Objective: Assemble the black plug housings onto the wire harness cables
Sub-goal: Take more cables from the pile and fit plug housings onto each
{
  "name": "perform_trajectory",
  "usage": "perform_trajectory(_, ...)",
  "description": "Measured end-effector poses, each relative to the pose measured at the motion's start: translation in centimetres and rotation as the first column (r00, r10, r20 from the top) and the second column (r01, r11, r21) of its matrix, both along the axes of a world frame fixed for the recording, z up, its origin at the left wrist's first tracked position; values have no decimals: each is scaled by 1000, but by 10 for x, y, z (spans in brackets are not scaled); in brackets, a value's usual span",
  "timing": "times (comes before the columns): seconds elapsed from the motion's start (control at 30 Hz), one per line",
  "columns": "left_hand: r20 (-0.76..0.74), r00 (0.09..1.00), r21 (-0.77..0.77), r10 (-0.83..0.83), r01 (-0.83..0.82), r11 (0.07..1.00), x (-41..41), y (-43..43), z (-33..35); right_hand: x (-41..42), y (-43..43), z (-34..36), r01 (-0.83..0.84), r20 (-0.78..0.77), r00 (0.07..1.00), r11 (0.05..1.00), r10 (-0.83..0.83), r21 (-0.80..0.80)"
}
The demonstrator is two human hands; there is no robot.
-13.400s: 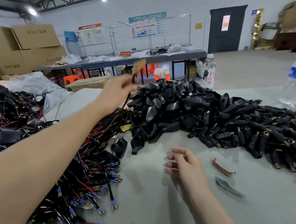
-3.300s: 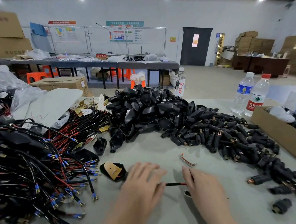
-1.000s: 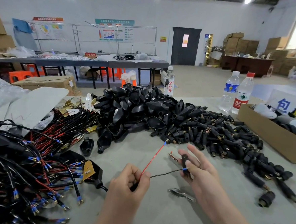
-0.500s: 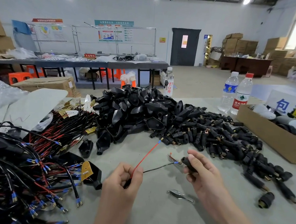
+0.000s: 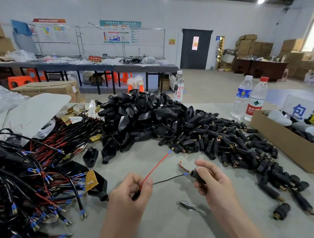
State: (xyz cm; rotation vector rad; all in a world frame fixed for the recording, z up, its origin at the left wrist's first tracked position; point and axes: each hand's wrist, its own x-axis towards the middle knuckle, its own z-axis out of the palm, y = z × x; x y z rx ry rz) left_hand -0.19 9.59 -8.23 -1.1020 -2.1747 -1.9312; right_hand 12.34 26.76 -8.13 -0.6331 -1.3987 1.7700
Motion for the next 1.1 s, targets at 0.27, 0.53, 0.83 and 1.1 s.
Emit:
perform_trajectory(0.27, -21, 999, -24, -33, 32, 999, -2, 1, -3, -1, 0, -4, 55, 40, 997, 992, -60, 118)
perform_trajectory(0.53, -43, 999, -39, -21, 19, 999, -3, 1, -4, -7, -3, -3, 29, -17, 999, 999, -29, 17)
perform_trajectory(0.83, -55, 996, -59, -74, 70, 996, -3, 1, -5, -11, -11, -1, -61, -7, 998, 998, 61, 6)
perform_trajectory(1.1, -88, 994, -62, -72, 66, 996, -2, 2, -4, -20, -24, 5, -142, -33, 990, 970, 138, -197)
